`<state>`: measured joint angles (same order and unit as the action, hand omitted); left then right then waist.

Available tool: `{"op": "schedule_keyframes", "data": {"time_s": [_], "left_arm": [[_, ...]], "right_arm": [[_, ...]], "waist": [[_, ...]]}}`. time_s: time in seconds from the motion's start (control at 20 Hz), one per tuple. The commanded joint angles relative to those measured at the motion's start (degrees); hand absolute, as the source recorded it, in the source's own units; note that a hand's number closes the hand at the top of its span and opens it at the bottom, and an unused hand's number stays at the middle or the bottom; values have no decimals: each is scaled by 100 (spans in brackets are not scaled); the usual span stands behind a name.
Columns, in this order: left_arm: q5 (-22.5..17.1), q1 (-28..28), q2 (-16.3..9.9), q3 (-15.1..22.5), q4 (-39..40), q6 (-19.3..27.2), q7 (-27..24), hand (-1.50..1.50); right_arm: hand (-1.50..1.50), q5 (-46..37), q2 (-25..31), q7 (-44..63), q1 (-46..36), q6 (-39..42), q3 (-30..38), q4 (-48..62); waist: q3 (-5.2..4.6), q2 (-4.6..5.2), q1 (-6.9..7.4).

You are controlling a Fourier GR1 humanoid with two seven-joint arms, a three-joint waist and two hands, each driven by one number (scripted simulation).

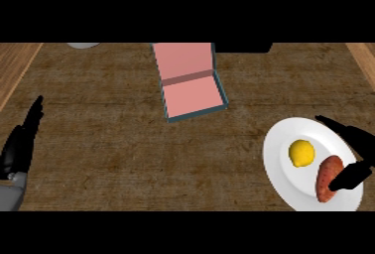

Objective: Pick the lemon from the plate and place it in the cardboard box

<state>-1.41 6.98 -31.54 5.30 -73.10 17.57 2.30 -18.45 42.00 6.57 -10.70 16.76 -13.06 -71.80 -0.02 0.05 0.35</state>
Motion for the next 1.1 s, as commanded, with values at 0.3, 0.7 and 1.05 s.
{"op": "schedule_keyframes", "data": {"time_s": [0.3, 0.7, 1.05], "left_arm": [[510, 126, 461, -434, 466, -253, -308, 0], [754, -18, 572, -724, -131, -512, 130, 0], [830, -128, 602, -1000, -152, -881, 140, 0]], "right_arm": [[-150, -653, -616, 263, -571, 633, 406, 290], [-150, -972, -950, -439, 88, 612, 629, -113], [-150, -1114, -1466, 265, -155, 1002, 707, -709]], "waist": [[1, 0, -30], [2, -6, -42], [2, -6, -26]]}}
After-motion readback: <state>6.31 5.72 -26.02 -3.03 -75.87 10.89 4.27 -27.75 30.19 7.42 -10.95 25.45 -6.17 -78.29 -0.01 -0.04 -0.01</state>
